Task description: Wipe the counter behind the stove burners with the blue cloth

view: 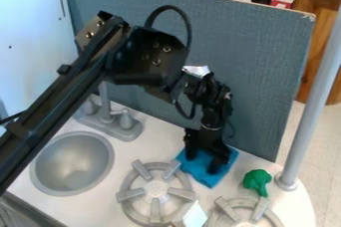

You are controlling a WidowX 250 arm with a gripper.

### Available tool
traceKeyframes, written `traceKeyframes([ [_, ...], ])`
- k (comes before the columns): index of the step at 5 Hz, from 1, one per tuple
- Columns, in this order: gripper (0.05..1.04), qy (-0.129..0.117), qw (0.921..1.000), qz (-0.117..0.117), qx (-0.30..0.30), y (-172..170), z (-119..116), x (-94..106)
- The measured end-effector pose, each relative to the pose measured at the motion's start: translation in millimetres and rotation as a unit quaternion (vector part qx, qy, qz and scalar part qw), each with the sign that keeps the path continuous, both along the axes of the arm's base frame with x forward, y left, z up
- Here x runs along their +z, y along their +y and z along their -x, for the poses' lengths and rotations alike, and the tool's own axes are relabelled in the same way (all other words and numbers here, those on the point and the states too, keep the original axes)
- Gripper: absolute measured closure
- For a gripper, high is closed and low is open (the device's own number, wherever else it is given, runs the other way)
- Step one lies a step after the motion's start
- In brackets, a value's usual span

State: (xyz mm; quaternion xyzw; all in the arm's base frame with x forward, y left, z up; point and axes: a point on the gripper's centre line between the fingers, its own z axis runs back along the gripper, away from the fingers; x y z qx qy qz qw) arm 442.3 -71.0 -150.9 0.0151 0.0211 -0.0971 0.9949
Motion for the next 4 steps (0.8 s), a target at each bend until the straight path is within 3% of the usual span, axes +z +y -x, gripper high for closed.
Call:
traceKeyframes([
  [2, 0.083, -0.003, 1.0000, 0.003, 0.001, -2.6, 6.5, 0.3],
  [3, 0.083, -0.023, 0.9997, 0.004, 0.001, 0.3, 9.4, 21.3],
  [4, 0.083, -0.075, 0.9965, 0.022, 0.029, 15.6, 7.7, 79.2],
])
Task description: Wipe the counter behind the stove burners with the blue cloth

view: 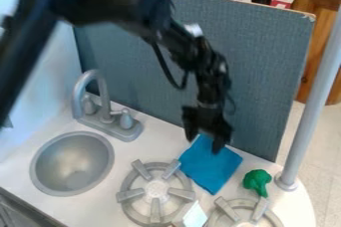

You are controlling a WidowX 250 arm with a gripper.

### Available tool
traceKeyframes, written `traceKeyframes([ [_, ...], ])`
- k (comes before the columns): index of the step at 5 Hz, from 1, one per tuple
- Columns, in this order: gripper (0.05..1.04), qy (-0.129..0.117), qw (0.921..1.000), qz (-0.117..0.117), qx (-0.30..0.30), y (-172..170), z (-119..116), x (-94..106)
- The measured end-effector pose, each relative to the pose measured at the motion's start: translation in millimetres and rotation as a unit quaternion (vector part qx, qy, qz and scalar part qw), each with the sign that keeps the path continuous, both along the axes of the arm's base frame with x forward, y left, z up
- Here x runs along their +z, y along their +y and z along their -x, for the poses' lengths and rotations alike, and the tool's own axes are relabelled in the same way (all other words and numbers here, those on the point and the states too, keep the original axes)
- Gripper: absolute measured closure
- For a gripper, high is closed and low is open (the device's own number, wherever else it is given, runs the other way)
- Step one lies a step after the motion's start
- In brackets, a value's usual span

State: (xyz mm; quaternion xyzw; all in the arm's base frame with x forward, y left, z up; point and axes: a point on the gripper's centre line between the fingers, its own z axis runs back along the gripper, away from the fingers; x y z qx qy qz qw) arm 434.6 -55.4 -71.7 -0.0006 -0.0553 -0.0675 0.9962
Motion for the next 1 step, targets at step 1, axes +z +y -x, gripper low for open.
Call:
traceKeyframes([
  [1, 0.083, -0.034, 0.9981, 0.038, 0.034, 30.4, 11.9, 55.0],
])
